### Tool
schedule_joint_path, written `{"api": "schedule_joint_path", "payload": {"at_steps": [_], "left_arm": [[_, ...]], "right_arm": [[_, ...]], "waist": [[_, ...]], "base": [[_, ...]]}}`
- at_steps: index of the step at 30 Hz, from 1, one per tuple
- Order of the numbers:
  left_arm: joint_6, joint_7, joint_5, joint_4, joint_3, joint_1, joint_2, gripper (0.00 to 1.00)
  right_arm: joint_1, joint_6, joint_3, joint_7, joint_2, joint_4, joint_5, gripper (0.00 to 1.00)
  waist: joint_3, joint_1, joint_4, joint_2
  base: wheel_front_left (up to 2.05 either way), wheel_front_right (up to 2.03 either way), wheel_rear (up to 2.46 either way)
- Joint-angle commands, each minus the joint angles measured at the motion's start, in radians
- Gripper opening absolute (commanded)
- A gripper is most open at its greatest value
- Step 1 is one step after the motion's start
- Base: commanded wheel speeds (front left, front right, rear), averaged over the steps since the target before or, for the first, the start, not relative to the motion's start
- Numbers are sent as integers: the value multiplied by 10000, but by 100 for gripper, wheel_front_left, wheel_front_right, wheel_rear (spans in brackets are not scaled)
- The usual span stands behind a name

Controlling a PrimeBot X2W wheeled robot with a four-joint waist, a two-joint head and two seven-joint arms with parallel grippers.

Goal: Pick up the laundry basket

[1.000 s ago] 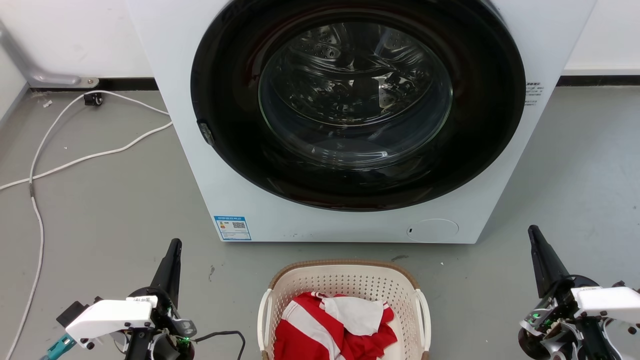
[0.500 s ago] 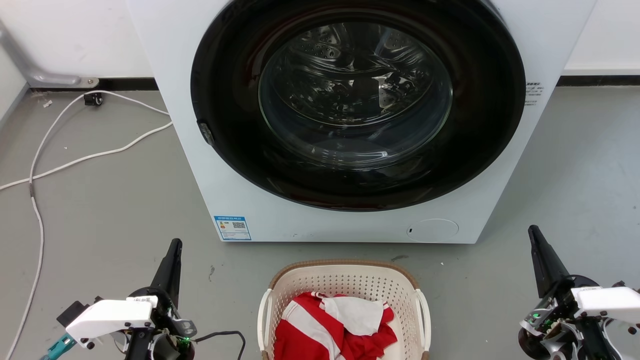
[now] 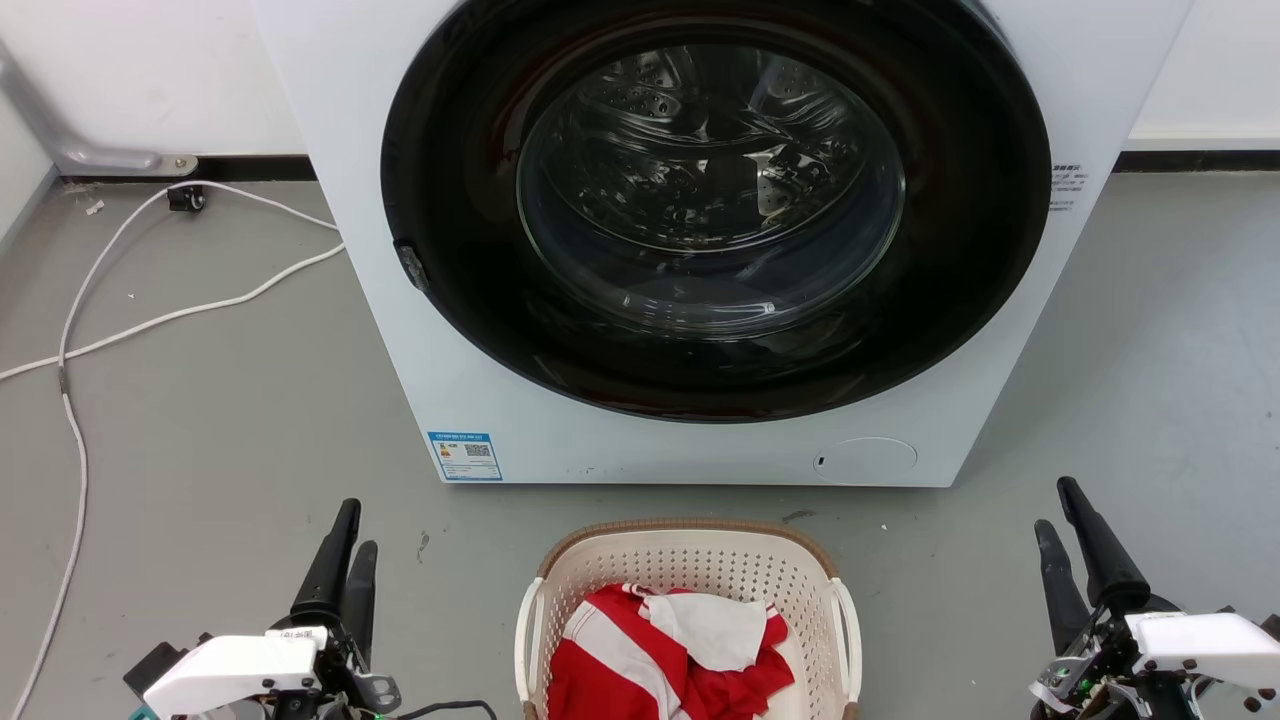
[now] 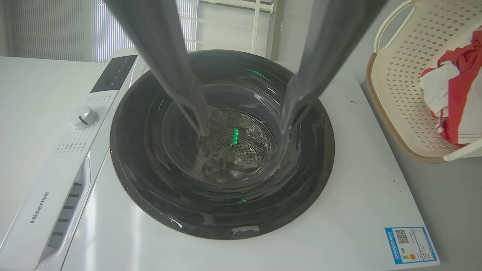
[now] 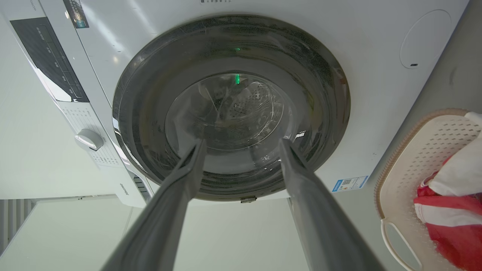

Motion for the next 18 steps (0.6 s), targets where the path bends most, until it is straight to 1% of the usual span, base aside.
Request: {"api": "schedule_joint_path", "payload": {"at_steps": [1, 7, 10, 18], "left_arm": [[-5, -111, 122, -286, -23, -84, 31, 100], [-7, -402, 366, -441, -26, 61, 33, 100], [-9, -540, 740, -569, 142, 101, 34, 100], [-12, -884, 1657, -705, 544, 205, 37, 100]], "right_arm": [[-159, 14, 49, -99, -26, -279, -125, 100], [-80, 15, 79, -389, -23, -345, -448, 100], [-85, 15, 63, -526, -22, -383, -782, 100], [-134, 16, -148, -870, -19, -852, -2574, 100]], "waist": [[3, 0, -1, 0], [5, 0, -2, 0], [5, 0, -2, 0], [5, 0, 5, 0]], "base": [[0, 0, 0], [0, 0, 0], [0, 0, 0], [0, 0, 0]]}}
